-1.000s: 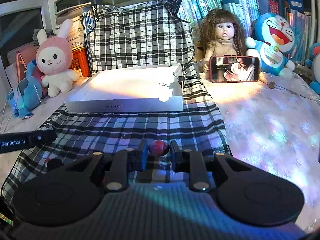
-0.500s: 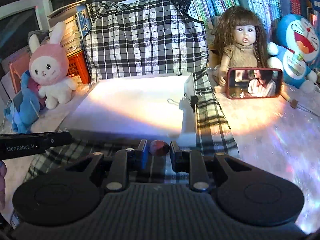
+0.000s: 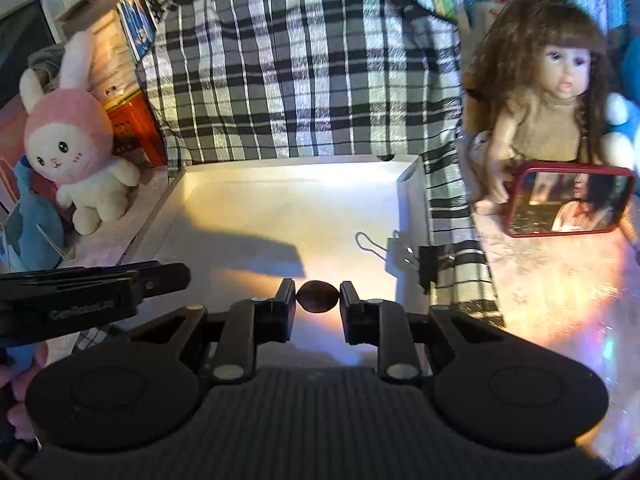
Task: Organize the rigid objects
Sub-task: 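Carry the brown ball and clear lid over the white box tray with both tools, then open the right tool dropping the ball while the left tool releases the lid, then withdraw both tools from the tray back toward the items on the cloth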
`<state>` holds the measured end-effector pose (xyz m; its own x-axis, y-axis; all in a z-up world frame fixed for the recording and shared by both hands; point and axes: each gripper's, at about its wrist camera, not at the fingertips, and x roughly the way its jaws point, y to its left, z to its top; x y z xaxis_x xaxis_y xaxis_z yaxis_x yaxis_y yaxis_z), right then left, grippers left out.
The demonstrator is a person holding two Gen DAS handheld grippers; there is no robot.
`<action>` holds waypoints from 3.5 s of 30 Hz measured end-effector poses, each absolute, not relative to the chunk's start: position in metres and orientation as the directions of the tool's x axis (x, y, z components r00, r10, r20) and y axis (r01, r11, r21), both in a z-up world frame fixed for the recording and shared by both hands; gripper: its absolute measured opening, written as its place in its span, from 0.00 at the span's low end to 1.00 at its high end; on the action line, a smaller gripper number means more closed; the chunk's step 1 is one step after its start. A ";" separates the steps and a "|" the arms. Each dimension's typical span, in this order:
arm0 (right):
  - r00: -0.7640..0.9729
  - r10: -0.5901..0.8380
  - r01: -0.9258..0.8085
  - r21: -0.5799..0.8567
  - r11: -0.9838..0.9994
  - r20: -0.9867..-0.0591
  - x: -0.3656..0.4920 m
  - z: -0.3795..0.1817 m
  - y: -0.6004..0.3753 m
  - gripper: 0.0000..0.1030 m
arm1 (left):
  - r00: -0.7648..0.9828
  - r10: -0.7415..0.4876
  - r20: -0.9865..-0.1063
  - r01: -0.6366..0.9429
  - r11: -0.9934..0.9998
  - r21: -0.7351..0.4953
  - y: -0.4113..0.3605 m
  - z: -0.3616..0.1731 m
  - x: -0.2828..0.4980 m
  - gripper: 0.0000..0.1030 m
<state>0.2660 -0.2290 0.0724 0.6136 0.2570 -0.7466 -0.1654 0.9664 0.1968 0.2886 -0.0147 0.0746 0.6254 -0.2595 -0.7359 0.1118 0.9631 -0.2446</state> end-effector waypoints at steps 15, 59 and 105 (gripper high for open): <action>0.544 0.218 -0.104 0.193 0.976 -0.810 0.297 0.023 -0.220 0.27 | 0.585 -0.223 -0.780 0.069 0.972 -0.226 -0.018 0.028 0.309 0.26; 0.673 0.248 -0.105 0.241 0.965 -0.697 0.254 0.053 -0.234 0.75 | 0.701 -0.255 -0.665 0.156 0.966 -0.206 0.001 0.057 0.254 0.72; 0.886 0.213 -0.186 0.106 0.977 -0.412 0.040 0.040 -0.248 1.00 | 0.828 -0.280 -0.485 0.254 0.960 -0.120 0.006 0.034 0.033 0.81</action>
